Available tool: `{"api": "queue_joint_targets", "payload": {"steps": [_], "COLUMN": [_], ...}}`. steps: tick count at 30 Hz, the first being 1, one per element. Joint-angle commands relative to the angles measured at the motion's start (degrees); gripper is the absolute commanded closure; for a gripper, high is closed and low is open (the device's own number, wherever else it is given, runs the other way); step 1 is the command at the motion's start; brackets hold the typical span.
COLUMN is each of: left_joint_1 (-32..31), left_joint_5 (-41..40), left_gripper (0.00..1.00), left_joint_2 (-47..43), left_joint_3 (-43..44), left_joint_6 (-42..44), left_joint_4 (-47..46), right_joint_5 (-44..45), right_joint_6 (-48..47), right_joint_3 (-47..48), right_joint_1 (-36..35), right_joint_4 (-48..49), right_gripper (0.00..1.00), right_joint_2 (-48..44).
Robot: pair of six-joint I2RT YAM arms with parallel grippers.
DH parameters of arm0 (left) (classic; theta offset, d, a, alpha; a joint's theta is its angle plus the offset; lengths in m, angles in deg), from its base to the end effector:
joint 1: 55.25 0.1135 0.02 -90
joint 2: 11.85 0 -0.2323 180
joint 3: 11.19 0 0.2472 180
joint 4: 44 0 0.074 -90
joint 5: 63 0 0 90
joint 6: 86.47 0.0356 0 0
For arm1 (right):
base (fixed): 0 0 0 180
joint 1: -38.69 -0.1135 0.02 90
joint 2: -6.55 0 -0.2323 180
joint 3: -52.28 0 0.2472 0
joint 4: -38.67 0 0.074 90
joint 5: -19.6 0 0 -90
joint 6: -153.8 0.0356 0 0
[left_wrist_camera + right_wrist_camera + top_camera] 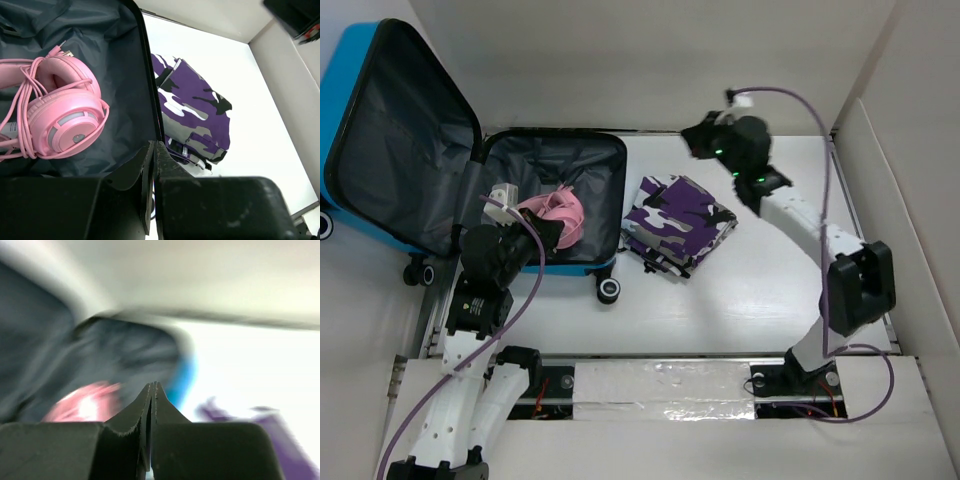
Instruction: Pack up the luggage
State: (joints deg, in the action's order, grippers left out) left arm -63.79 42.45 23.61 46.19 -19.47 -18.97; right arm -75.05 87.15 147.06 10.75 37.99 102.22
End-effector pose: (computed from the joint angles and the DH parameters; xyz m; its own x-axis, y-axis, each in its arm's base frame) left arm 0.1650 -0.0344 0.3347 -0.2081 -0.3496 -0.9135 0.3529 0.8442 -0.4035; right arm 0.3516 0.1898 0.3378 -0.2357 0.3222 -0.9169 -0.4849 0.7786 0.3982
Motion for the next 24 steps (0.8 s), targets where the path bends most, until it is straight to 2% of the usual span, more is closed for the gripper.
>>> {"api": "queue_joint_targets", "payload": {"steps": [1, 3, 5, 6, 7, 8, 9, 11, 18, 24], "left_joint_1": [-0.1, -0.1, -0.1, -0.1, -0.1, -0.1, -0.1, -0.1, -0.1, -0.1], "left_joint_5": [1.5, 1.9, 2.2, 2.3, 2.4, 2.5, 2.7, 4.5, 7.4, 7.2], "left_gripper": [1.00, 1.00, 1.00, 1.00, 1.00, 1.00, 1.00, 1.00, 1.00, 1.00], "left_joint_2": [-0.2, 0.0, 0.0, 0.0, 0.1, 0.3, 0.6, 0.7, 0.9, 0.7], "left_joint_3": [1.7, 1.7, 1.5, 1.5, 1.3, 1.3, 1.3, 0.7, -0.1, 0.1], "left_joint_6": [-0.1, -0.1, 0.0, -0.1, -0.2, -0.3, -0.4, -1.0, -2.0, -2.0], "left_joint_4": [-2.5, -2.7, -2.9, -3.0, -3.0, -3.1, -3.2, -4.4, -6.4, -6.4], "right_joint_5": [-11.5, -14.8, -19.9, -22.4, -27.1, -29.1, -30.8, -34.5, -33.0, -36.5], "right_joint_6": [-4.4, -9.2, -9.5, -10.1, -10.0, -9.8, -9.9, -10.9, -12.4, -9.8], "right_joint_3": [-3.0, -3.0, -5.4, -5.8, -5.8, -5.6, -5.0, -1.1, 1.7, -0.2], "right_joint_1": [10.8, 16.8, 20.9, 22.9, 26.8, 28.4, 29.5, 30.8, 26.5, 24.7], "right_joint_4": [-5.6, -10.4, -9.7, -9.4, -9.4, -9.8, -10.4, -14.0, -18.5, -15.4], "right_gripper": [1.00, 1.00, 1.00, 0.95, 0.83, 0.43, 0.27, 0.16, 0.12, 0.16], "right_joint_2": [0.5, 3.0, 4.9, 7.0, 8.4, 9.8, 12.7, 16.2, 24.9, 27.4]}}
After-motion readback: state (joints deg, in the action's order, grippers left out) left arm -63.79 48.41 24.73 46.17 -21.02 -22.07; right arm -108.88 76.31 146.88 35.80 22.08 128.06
